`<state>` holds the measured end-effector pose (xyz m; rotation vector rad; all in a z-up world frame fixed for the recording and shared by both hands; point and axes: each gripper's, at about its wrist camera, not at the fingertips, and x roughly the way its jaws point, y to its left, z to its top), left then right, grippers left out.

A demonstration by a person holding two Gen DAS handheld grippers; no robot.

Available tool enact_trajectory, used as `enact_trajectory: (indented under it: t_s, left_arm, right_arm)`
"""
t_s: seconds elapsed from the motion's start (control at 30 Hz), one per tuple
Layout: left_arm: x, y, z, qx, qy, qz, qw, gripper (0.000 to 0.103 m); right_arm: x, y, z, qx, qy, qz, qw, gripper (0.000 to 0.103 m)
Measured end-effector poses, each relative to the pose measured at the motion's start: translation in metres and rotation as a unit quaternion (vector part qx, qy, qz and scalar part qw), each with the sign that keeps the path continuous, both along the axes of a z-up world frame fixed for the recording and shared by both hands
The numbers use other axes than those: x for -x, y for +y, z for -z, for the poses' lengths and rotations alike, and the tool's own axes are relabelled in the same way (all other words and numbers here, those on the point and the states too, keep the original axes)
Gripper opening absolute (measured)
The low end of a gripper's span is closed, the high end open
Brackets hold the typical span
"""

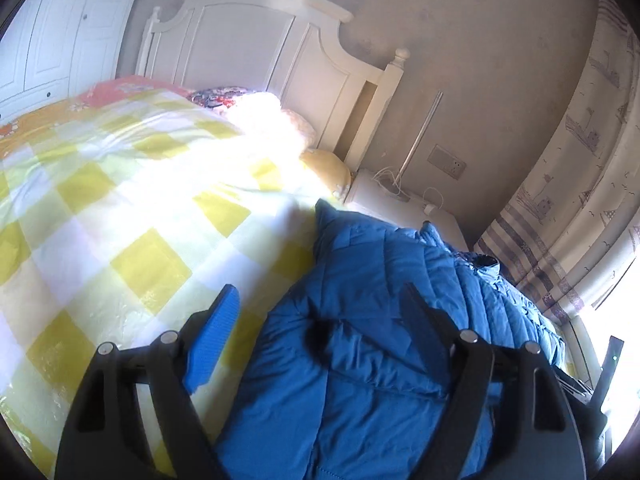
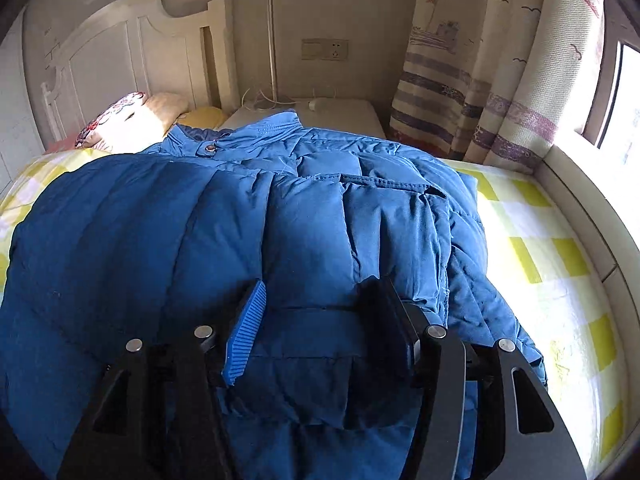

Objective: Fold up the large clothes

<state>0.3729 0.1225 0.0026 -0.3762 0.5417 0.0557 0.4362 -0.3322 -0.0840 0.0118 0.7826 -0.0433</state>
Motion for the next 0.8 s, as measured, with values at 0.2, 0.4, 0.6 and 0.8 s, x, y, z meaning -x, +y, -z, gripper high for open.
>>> enact_trajectory:
  t_s: [0.2,0.4,0.6,0.8]
  left_arm:
    - [-0.059,-0.093,-0.041,-0.100,0.001,0.098,0.9902,0.093]
    - [-0.123,-0.136,0.062,-0.176,0.161,0.126,0.9631,0.096]
    - [-0.116,-0.134,0.053,-0.181,0.156,0.127,0.9628,0.093]
    - [-0.105,-0.215,0.009,-0.215,0.076,0.192,0.9545,0.095]
  right_arm:
    - [-0.002,0.008,0.002,0.019,0.007,0.000,1.000,0.057]
    - [-0.001,0.000,0.001,-0.012,0.004,-0.003,1.000,0.057]
    - [-0.002,0.000,0.002,-0.011,0.006,-0.004,1.000,0.058]
    - [-0.003,0.001,0.002,-0.008,0.006,-0.003,1.000,0.058]
